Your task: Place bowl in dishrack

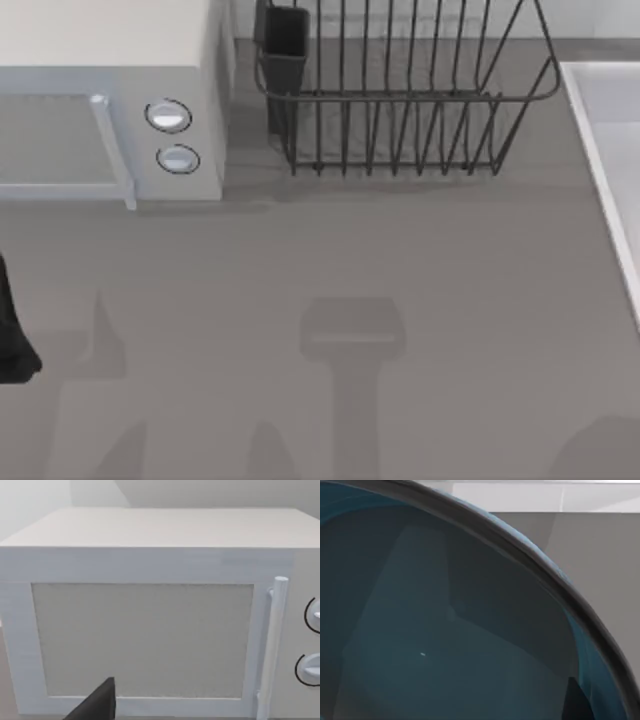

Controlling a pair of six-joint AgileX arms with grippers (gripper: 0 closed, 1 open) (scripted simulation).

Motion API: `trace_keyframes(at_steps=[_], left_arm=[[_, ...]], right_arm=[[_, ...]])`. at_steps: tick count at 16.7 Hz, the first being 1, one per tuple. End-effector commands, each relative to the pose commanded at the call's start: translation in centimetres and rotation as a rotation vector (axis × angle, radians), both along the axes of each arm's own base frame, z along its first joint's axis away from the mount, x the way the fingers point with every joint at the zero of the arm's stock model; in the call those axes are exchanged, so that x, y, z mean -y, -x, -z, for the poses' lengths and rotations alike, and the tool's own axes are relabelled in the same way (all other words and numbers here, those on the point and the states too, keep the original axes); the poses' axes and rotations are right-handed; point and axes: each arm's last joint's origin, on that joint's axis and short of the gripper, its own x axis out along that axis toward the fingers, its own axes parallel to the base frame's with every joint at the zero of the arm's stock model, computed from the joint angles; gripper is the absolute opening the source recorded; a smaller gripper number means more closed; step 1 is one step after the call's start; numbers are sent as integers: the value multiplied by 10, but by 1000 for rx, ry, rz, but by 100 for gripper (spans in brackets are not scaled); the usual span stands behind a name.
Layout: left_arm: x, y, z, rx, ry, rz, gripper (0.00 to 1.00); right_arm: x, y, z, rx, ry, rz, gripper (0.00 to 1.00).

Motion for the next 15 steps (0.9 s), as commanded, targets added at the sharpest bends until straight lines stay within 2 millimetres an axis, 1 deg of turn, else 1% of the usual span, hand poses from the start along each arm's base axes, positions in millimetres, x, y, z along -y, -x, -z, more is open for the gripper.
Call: trace_keyframes(at_steps=[2,5,7,8,10,15], left_arm=[[0,0,0,0,0,0,100],[0,0,0,0,0,0,100],[0,0,0,0,0,0,100],[0,0,0,0,0,0,100],[0,0,0,0,0,0,100],[0,0,0,0,0,0,100]], right_arm=[[0,0,-33,-17,-12,0,0],[-5,6,-84,-23,-16,0,0],[-10,12,-111,-10,-6,0,0],[-12,15,-121,-2,-1,0,0],[-15,17,-130,7,6,0,0],[-15,17,-129,4,4,0,0]])
